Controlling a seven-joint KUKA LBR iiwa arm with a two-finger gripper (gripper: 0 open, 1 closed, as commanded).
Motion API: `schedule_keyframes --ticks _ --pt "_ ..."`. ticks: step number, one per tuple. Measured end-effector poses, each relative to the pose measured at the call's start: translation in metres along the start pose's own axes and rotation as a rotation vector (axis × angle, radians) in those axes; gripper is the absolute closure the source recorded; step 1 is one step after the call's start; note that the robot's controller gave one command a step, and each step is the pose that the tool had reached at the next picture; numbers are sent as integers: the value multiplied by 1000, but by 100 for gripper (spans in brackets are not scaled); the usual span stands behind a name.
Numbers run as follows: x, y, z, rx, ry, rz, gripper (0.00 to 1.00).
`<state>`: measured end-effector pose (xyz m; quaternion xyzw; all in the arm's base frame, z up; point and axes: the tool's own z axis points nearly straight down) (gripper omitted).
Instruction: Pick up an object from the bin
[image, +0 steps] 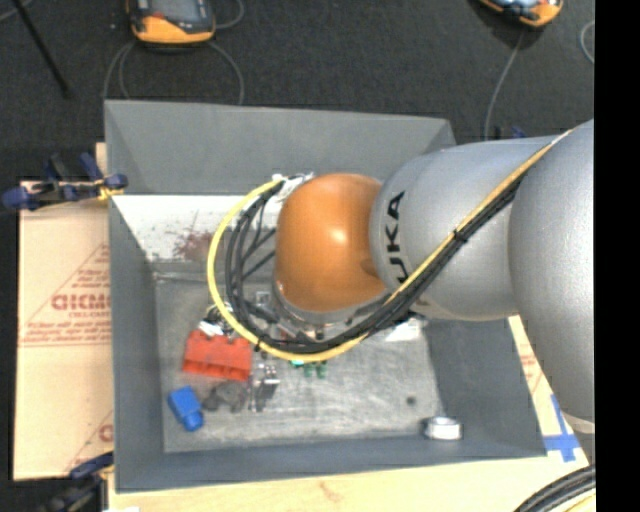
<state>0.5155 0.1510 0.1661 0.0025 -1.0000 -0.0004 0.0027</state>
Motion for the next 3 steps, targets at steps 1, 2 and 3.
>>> schedule_keyframes --ticks 1,2,3 --pt "-22 8 88 -1 -5 70 0" --pt "-24 8 83 -3 -12 74 100" --pt "-40 15 -40 1 -15 -356 100"
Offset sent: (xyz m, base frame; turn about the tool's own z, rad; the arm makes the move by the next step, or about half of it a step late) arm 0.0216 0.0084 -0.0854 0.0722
